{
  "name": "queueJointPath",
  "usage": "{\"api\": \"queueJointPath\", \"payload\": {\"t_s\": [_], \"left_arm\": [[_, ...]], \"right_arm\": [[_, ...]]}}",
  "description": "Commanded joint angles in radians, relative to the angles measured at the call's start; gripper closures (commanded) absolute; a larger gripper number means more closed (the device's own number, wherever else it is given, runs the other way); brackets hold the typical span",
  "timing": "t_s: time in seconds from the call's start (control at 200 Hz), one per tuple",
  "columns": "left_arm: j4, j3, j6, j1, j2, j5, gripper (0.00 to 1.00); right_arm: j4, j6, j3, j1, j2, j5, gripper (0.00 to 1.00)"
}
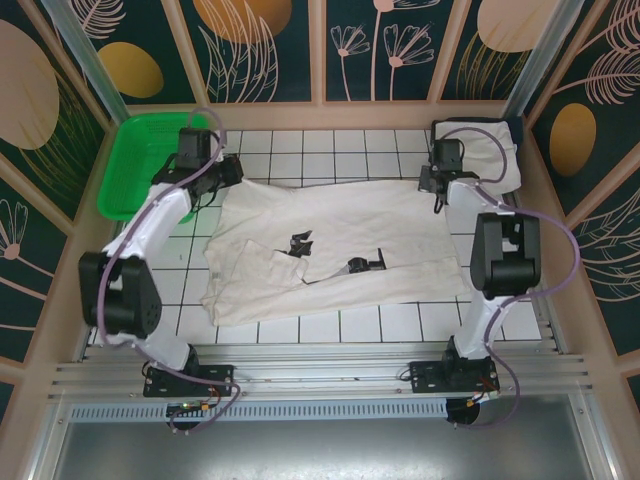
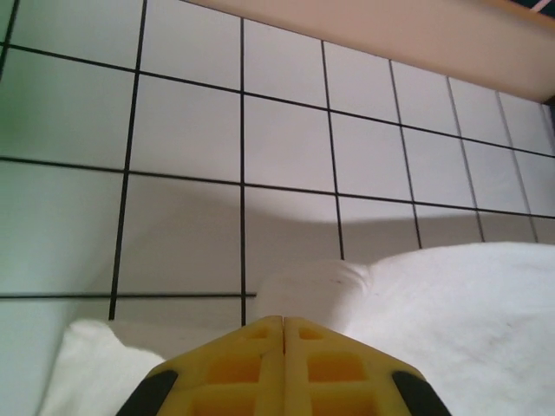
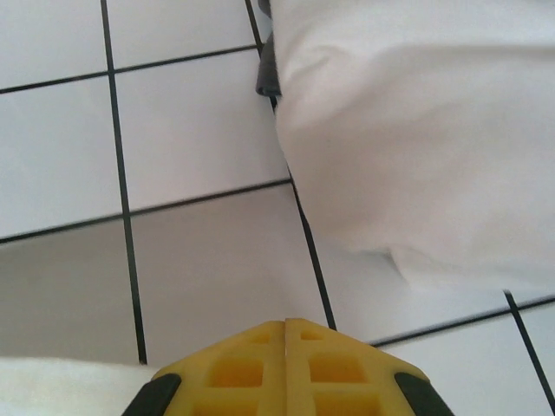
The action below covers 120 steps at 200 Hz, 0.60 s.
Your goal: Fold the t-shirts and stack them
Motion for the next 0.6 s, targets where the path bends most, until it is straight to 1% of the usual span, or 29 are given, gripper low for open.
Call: {"api": "queueJointPath", "payload": {"t_s": [0.0, 0.09, 0.155, 0.18, 0.23, 0.3, 0.395, 0.596], "left_arm": [[-0.002, -0.129, -0.043, 0.008, -0.151, -0.048, 1.00], [-0.025, -0.254, -0.095, 0.009, -0.282, -0.081, 1.00], [-0.032, -0.359, -0.132, 0.008, -0.380, -0.067, 1.00], [-0.041, -0.402, -0.146, 0.008, -0.414, -0.068, 1.00], [-0.075, -0.459, -0.179, 0.008, -0.475, -0.098, 1.00], [-0.108, -0.534, -0.216, 0.008, -0.547, -0.100, 1.00], [-0.124, -0.621, -0.268, 0.006, -0.625, -0.057, 1.00], [-0.142, -0.750, -0.353, 0.000, -0.760, -0.002, 1.00]], "right_arm": [[0.046, 0.049, -0.089, -0.041, -0.105, -0.103, 1.00], [0.059, 0.083, -0.170, -0.075, -0.172, -0.160, 1.00], [0.076, 0.112, -0.240, -0.101, -0.229, -0.163, 1.00], [0.080, 0.123, -0.264, -0.112, -0.247, -0.198, 1.00], [0.084, 0.148, -0.306, -0.132, -0.278, -0.229, 1.00], [0.082, 0.177, -0.347, -0.144, -0.310, -0.248, 1.00], [0.077, 0.196, -0.399, -0.146, -0.338, -0.250, 1.00], [0.078, 0.231, -0.467, -0.153, -0.314, -0.250, 1.00]]}}
